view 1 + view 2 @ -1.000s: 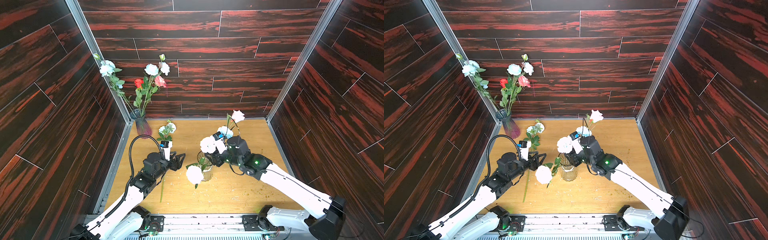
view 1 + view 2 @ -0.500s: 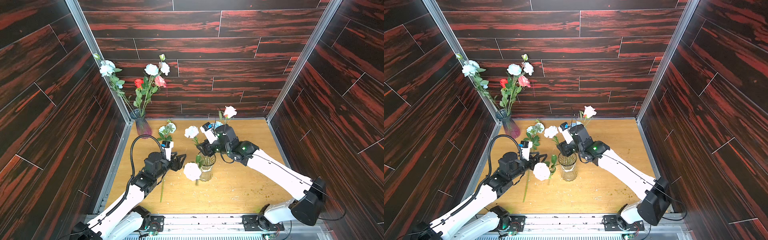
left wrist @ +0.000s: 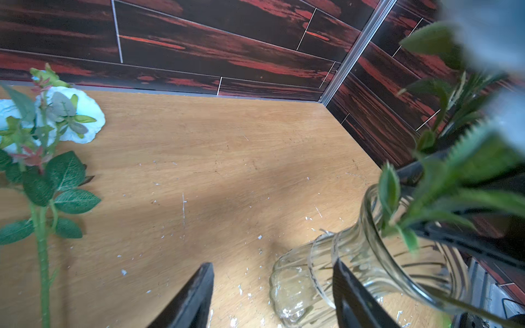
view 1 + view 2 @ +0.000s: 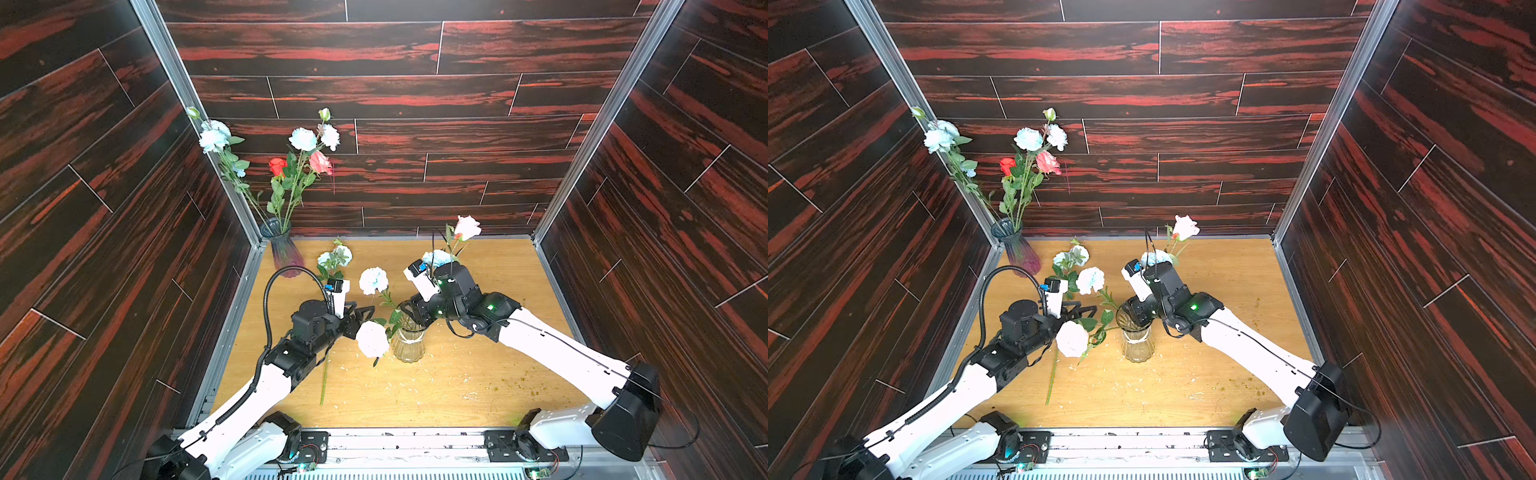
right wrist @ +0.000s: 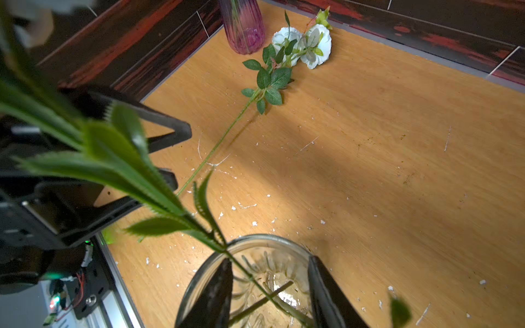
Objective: Pick out blue flowers from the vase
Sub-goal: Pick up the flower from the vase.
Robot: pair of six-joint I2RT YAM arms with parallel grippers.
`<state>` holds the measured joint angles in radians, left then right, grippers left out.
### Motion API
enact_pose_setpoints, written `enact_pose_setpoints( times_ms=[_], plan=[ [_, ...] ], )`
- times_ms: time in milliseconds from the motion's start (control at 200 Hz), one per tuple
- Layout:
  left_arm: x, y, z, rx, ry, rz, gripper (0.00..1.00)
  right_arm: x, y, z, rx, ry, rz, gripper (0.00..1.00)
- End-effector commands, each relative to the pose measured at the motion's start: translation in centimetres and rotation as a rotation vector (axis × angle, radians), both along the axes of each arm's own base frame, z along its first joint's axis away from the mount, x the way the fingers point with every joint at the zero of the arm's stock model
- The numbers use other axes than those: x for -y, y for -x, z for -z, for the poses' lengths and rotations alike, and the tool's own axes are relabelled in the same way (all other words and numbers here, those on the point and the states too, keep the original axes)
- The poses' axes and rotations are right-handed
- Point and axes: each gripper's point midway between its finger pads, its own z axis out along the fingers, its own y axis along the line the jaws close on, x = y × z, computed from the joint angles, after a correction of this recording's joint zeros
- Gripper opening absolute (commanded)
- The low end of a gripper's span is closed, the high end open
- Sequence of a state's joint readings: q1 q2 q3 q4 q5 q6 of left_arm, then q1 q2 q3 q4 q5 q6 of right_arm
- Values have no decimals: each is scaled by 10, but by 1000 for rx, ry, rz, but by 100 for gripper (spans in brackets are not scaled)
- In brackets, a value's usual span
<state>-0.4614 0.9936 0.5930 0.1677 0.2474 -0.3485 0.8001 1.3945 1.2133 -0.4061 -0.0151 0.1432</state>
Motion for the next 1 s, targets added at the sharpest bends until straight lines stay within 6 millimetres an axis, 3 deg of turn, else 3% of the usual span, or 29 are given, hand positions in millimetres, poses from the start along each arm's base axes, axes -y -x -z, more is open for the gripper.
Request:
enact_pose_setpoints(
  times_ms=[0,250,526,771,887,997],
  plan=[
    [15,-9,-21,42,31,45,68,2,5,5,-23,-6,-6,42],
    [43,-12,-30,27,56,123,68,5,13,20,-50,14,-27,38],
    [55,-11,-49,21,107,154,68,-1,22,23,-78,13,-87,40],
    [60,-12,-48,13,98,165,68,-5,14,29,-74,19,-68,38],
    [62,-12,-49,13,99,170,68,-6,11,32,-75,23,-63,33],
    [62,-12,-47,10,96,171,68,-6,10,34,-79,24,-58,21]
  ],
)
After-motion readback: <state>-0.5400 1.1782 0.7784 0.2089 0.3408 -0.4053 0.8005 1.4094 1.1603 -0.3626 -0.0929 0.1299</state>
